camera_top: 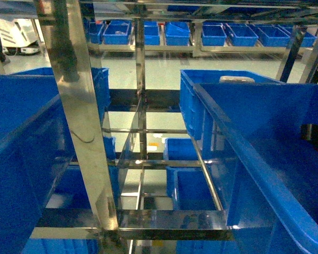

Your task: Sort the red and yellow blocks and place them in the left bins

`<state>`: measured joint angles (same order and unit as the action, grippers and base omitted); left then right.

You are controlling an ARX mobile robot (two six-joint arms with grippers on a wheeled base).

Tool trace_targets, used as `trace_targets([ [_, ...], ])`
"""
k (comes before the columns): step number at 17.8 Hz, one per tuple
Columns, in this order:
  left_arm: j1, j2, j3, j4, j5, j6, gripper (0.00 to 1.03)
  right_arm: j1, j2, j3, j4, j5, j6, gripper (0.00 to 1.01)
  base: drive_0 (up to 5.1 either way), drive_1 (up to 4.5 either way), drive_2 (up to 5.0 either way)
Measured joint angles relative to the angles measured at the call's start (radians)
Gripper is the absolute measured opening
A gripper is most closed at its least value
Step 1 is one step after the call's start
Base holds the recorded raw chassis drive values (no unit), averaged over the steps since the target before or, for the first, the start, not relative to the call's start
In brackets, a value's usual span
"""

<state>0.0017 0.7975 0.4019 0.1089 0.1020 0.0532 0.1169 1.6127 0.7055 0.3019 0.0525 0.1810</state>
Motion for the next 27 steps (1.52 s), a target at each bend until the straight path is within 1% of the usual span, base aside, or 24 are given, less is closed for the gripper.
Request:
trace_targets([
  [2,0.0,0.0,0.0,0.0,0.0,0.0,0.26,0.0,-0.005,0.0,0.012,0.003,-0.015,0.28,0.0,0.0,0.0],
  [5,0.0,0.0,0.0,0.0,0.0,0.0,0.26,-0.007,-0.005,0.004,0.001,0.002,-0.022,0.28,0.0,0.0,0.0],
  [7,0.0,0.0,0.0,0.0,0.0,0.0,0.26,-0.007,-0.006,0.01,-0.011,0.016,-0.022,0.28,0.0,0.0,0.0],
  [14,0.0,0.0,0.0,0.0,0.0,0.0,0.26,-0.007,-0.011,0.01,-0.014,0.018,-0.022,0.28,0.0,0.0,0.0],
  [16,0.0,0.0,0.0,0.0,0.0,0.0,0.26,-0.022,0.013,0.063,-0.102,-0.072,0.006,0.28,0.0,0.0,0.0],
  [19,0.0,0.0,0.0,0.0,0.0,0.0,0.26,-0.046,0.145,0.216,-0.156,-0.18,0.012,0.28,0.0,0.0,0.0],
  [20,0.0,0.0,0.0,0.0,0.0,0.0,0.26,-0.045,0.168,0.238,-0.182,-0.195,0.013,0.28,0.0,0.0,0.0],
  [22,0.0,0.0,0.0,0.001,0.0,0.0,0.26,-0.045,0.211,0.293,-0.224,-0.211,0.014,0.28,0.0,0.0,0.0],
  [23,0.0,0.0,0.0,0.0,0.0,0.0,0.26,-0.043,0.234,0.319,-0.246,-0.218,0.025,0.28,0.0,0.0,0.0],
  [24,0.0,0.0,0.0,0.0,0.0,0.0,0.26,-0.042,0.244,0.329,-0.253,-0.223,0.027,0.28,0.0,0.0,0.0],
  [27,0.0,0.0,0.0,0.0,0.0,0.0,0.26,-0.037,0.272,0.35,-0.26,-0.222,0.032,0.28,0.0,0.0,0.0],
])
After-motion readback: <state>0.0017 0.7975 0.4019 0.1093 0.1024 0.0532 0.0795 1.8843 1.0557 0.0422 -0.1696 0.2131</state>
